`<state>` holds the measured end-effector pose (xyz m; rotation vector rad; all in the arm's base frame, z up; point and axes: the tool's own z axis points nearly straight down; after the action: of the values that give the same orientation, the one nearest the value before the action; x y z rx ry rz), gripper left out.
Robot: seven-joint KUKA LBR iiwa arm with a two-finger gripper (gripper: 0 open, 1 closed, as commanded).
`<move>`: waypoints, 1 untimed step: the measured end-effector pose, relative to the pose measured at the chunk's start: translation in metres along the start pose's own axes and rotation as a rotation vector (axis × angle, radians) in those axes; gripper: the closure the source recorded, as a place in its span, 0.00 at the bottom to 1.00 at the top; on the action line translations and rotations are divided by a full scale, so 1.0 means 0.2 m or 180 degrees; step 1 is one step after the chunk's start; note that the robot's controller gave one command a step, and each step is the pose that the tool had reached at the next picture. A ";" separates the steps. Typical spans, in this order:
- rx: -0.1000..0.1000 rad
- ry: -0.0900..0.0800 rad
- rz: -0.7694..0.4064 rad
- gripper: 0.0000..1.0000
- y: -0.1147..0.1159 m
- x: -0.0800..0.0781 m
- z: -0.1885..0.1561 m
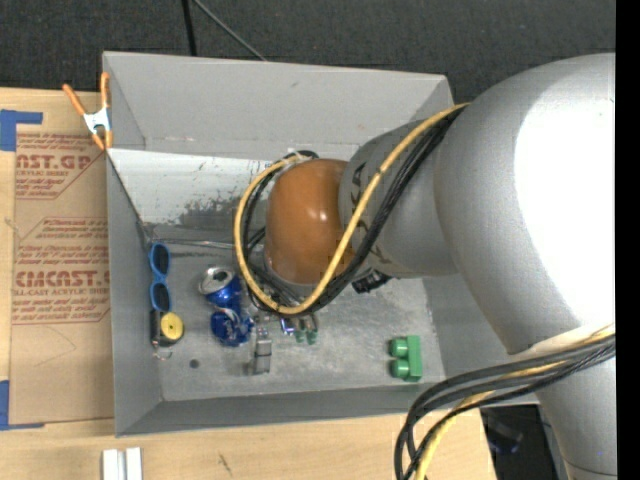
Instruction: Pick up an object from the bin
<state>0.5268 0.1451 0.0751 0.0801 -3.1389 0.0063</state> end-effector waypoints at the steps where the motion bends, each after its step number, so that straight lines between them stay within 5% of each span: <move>1: -0.0017 -0.0016 -0.0015 1.00 0.02 -0.01 -0.03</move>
Offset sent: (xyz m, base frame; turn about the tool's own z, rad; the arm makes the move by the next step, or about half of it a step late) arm 0.0000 0.0000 0.0000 0.0000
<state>0.5277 0.1501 0.0802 0.0876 -3.1435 -0.0021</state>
